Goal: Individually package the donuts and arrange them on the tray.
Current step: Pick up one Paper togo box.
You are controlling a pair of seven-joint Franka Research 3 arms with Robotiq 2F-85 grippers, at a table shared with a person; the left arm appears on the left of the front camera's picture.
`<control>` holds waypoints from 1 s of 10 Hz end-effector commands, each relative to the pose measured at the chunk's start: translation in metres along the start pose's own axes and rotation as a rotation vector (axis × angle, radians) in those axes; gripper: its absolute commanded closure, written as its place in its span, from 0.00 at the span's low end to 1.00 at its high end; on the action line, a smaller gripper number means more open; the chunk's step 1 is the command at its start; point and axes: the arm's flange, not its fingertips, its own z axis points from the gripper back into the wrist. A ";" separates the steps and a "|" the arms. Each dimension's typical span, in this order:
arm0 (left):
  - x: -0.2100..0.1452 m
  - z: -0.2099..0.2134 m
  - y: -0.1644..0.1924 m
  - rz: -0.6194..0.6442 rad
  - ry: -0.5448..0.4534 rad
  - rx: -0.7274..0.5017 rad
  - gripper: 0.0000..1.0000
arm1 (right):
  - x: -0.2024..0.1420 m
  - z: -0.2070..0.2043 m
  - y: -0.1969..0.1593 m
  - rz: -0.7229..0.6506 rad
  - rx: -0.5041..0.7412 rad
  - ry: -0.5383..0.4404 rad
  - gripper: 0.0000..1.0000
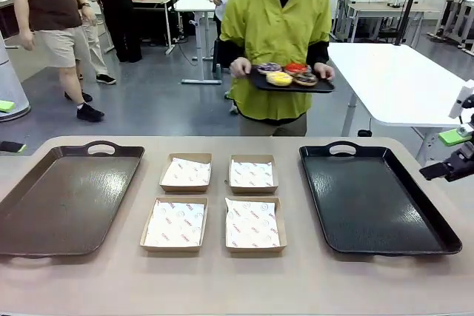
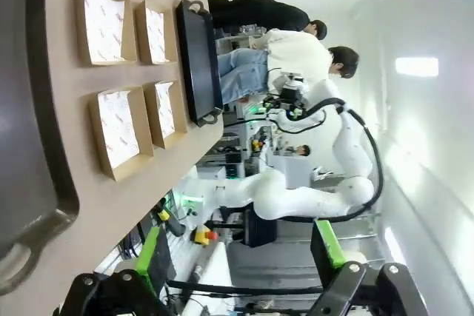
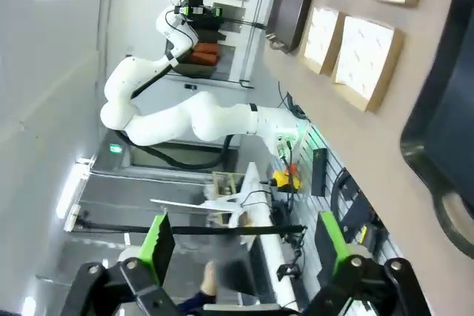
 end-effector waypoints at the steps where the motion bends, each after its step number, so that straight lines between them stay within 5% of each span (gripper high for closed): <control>1: 0.006 0.020 0.008 0.010 -0.010 -0.034 0.00 | 0.004 0.026 -0.009 -0.021 -0.007 -0.051 0.00; 6: -0.009 0.056 0.023 0.044 -0.089 0.021 0.00 | -0.016 0.061 -0.022 -0.096 -0.092 -0.310 0.00; 10: -0.008 0.060 0.025 0.067 -0.089 0.002 0.00 | -0.020 0.076 -0.026 -0.077 -0.095 -0.287 0.00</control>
